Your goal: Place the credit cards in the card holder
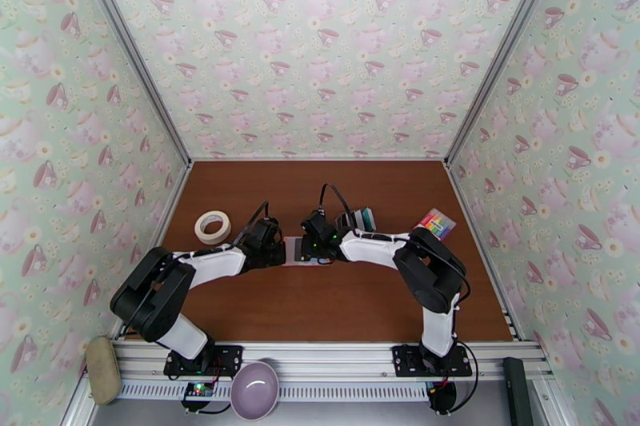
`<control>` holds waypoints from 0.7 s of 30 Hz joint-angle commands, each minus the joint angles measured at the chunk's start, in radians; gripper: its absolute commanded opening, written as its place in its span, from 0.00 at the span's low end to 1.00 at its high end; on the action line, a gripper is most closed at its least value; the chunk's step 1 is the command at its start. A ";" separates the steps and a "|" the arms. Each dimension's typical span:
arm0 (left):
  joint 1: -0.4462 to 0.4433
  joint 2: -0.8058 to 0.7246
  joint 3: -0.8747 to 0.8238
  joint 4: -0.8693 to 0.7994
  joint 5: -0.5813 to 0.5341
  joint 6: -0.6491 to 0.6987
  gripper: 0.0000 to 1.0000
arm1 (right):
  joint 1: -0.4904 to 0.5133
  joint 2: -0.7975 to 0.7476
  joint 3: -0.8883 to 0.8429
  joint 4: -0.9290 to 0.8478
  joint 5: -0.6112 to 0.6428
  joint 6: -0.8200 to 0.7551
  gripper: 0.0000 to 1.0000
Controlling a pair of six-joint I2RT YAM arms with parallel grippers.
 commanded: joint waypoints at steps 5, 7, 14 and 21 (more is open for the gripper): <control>0.001 0.079 -0.023 -0.075 0.016 0.022 0.05 | 0.009 0.041 0.057 -0.012 -0.026 -0.019 0.30; 0.001 0.084 -0.022 -0.073 0.018 0.022 0.05 | 0.010 0.047 0.062 -0.011 -0.032 -0.018 0.30; 0.001 0.090 -0.014 -0.069 0.025 0.020 0.05 | 0.029 0.076 0.092 -0.012 -0.044 -0.013 0.30; 0.001 0.090 -0.010 -0.070 0.027 0.018 0.05 | 0.048 0.091 0.113 -0.011 -0.050 -0.005 0.30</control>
